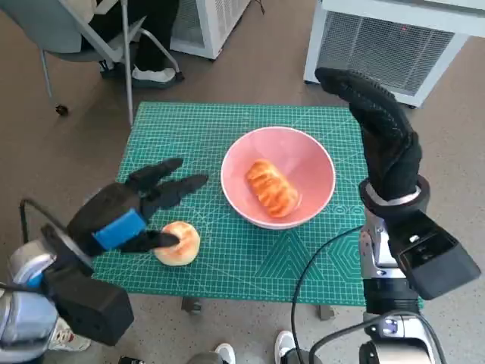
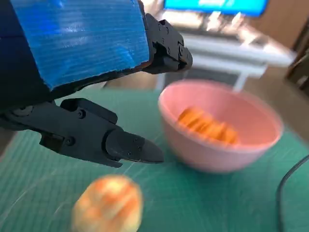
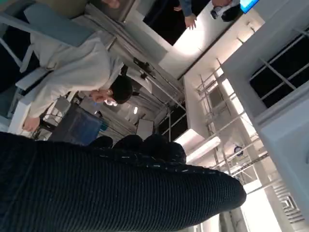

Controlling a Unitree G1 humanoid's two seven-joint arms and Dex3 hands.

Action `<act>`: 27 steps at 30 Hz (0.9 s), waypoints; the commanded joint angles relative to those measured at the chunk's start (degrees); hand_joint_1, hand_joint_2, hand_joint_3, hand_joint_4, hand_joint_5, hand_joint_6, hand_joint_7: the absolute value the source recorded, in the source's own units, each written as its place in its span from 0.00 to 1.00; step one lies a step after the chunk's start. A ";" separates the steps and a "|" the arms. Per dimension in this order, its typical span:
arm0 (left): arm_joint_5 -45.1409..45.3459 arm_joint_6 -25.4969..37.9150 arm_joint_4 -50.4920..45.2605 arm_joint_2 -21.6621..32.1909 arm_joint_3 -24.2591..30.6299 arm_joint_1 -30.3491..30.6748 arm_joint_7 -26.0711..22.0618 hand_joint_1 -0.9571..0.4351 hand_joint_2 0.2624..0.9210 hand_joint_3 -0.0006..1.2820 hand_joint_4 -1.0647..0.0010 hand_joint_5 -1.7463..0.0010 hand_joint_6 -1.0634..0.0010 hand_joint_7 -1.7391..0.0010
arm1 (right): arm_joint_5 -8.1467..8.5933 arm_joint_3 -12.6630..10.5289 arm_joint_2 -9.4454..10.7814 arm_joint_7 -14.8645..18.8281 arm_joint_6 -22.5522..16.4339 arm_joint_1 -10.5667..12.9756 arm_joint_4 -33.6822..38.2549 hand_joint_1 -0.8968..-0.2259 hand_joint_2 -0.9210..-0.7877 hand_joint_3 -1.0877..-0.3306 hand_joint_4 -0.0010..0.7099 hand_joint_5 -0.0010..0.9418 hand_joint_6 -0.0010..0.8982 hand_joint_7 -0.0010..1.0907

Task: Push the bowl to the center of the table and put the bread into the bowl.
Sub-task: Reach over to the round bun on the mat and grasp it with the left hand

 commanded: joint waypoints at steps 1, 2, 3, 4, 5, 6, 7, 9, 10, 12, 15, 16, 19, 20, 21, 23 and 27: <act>0.21 1.97 0.81 0.58 -0.71 1.94 -0.99 0.41 0.97 0.01 0.75 0.99 0.64 0.95 | 0.23 0.00 0.18 0.39 -0.29 -0.14 1.48 0.48 0.00 0.35 0.36 0.03 0.00 0.57; 0.21 2.46 1.10 0.52 -0.91 2.16 -1.17 0.41 0.97 0.01 0.75 0.99 0.64 0.95 | 0.23 0.01 0.16 0.42 -0.36 -0.18 1.60 0.48 0.00 0.35 0.36 0.03 0.00 0.57; 0.27 3.10 1.46 0.46 -1.22 2.38 -1.41 0.41 0.97 0.01 0.75 0.99 0.64 0.95 | 0.29 0.00 0.10 0.51 -0.43 -0.25 1.80 0.48 0.00 0.35 0.36 0.03 0.00 0.57; 0.31 3.55 1.69 0.43 -1.46 2.50 -1.56 0.41 0.97 0.01 0.75 0.99 0.64 0.95 | 0.34 -0.01 0.05 0.58 -0.51 -0.31 1.99 0.48 0.00 0.35 0.36 0.03 0.00 0.57; 0.39 3.92 2.15 0.39 -1.84 2.59 -1.71 0.41 0.97 0.01 0.75 0.99 0.64 0.95 | 0.40 -0.02 -0.01 0.67 -0.55 -0.39 2.16 0.48 0.00 0.36 0.36 0.03 0.00 0.56; 0.45 4.20 2.46 0.36 -2.13 2.61 -1.82 0.41 0.97 0.01 0.75 0.99 0.64 0.95 | 0.45 -0.03 -0.06 0.74 -0.60 -0.47 2.33 0.48 0.00 0.36 0.36 0.03 0.00 0.56; 0.52 4.39 3.24 0.24 -2.68 2.60 -1.96 0.42 0.97 0.01 0.75 0.99 0.64 0.95 | 0.51 -0.03 -0.11 0.82 -0.59 -0.53 2.39 0.48 0.00 0.36 0.36 0.03 0.00 0.56; 0.69 4.75 4.58 0.00 -3.73 2.42 -2.17 0.42 0.97 0.01 0.74 0.99 0.64 0.95 | 0.59 -0.08 -0.24 0.97 -0.65 -0.67 2.64 0.48 0.00 0.36 0.36 0.03 0.00 0.56; 0.82 4.95 5.66 -0.23 -4.55 2.20 -2.31 0.42 0.97 0.01 0.74 0.99 0.64 0.95 | 0.58 -0.10 -0.33 1.04 -0.70 -0.74 2.76 0.48 0.00 0.36 0.36 0.03 0.00 0.56; 0.94 5.17 6.83 -0.45 -5.50 1.82 -2.37 0.43 0.98 0.01 0.73 0.99 0.64 0.95 | 0.61 -0.17 -0.46 1.15 -0.80 -0.87 3.03 0.48 0.00 0.36 0.36 0.04 0.00 0.56; 1.65 6.10 9.12 -1.02 -7.56 0.94 -2.44 0.43 0.98 0.00 0.72 0.99 0.64 0.95 | 0.49 -0.17 -0.62 1.16 -0.74 -0.87 2.77 0.48 0.00 0.36 0.36 0.04 0.00 0.56; 1.87 6.34 9.74 -1.13 -8.12 0.69 -2.44 0.43 0.98 0.00 0.72 0.99 0.64 0.95 | 0.47 -0.16 -0.65 1.16 -0.71 -0.87 2.68 0.48 0.00 0.36 0.36 0.04 0.00 0.56; 3.05 7.37 12.23 -1.43 -10.37 -0.46 -2.79 0.44 0.97 0.00 0.70 0.99 0.63 0.95 | 0.33 -0.09 -0.75 1.07 -0.58 -0.77 2.16 0.48 0.00 0.36 0.36 0.04 0.00 0.56; 3.35 7.61 12.84 -1.48 -10.91 -0.78 -2.87 0.44 0.97 0.00 0.68 0.98 0.62 0.94 | 0.28 -0.08 -0.78 1.04 -0.56 -0.76 2.07 0.48 0.00 0.36 0.36 0.04 0.00 0.56; 3.73 7.95 13.58 -1.61 -11.51 -1.16 -2.95 0.45 0.97 0.00 0.68 0.98 0.62 0.94 | 0.21 -0.08 -0.83 1.00 -0.57 -0.74 1.98 0.48 0.00 0.36 0.36 0.04 0.00 0.56; 4.41 8.49 14.76 -1.86 -12.42 -1.77 -3.03 0.45 0.97 0.00 0.65 0.98 0.60 0.94 | 0.17 -0.11 -0.94 0.99 -0.59 -0.77 1.96 0.48 0.00 0.36 0.36 0.04 0.00 0.56; 5.62 8.98 17.07 -2.36 -13.84 -3.03 -2.63 0.50 0.96 0.00 0.58 0.96 0.55 0.91 | 0.20 -0.25 -1.20 1.03 -0.66 -0.92 2.25 0.48 0.00 0.36 0.36 0.04 0.00 0.56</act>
